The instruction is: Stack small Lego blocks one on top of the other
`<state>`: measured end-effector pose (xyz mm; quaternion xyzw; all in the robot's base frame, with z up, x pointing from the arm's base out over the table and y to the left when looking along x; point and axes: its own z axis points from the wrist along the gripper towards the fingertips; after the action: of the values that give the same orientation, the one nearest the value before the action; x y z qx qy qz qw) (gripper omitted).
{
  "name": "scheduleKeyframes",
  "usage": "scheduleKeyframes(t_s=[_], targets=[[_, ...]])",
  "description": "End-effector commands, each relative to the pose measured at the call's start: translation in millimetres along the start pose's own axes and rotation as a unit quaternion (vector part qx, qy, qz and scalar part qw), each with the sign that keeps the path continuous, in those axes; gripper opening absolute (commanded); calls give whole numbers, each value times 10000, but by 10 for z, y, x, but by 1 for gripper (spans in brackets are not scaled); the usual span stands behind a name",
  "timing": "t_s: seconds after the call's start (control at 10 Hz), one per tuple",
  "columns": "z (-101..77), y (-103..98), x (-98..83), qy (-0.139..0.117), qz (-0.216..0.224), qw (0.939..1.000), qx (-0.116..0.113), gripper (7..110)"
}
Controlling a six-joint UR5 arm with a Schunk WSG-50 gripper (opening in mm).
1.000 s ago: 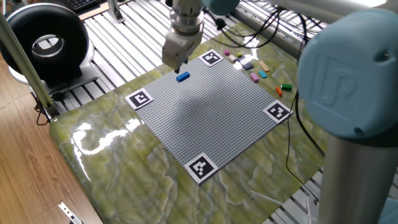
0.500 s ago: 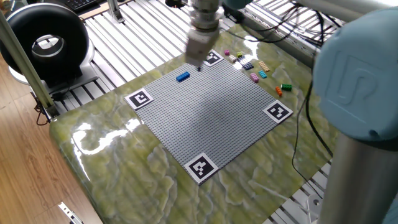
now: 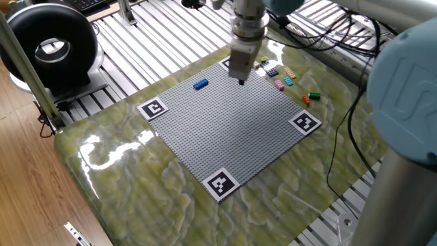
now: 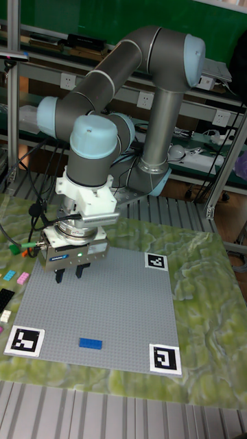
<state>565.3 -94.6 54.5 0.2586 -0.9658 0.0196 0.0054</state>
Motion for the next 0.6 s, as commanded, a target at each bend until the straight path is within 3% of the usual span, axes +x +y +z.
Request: scheduleKeyframes(t_s=[0.0,0.1,0.3,0.4,0.5], targets=[[50,33,-169,-470,569,9973,0,44],[45,74,-385,-829,1246,9887,-64,44],[-3,2,-339,-622,1979,9781,151,44],[-10,120,-372,-647,2180,9737,-103,7],[-15,188,-406,-683,2307,9703,-260,7]])
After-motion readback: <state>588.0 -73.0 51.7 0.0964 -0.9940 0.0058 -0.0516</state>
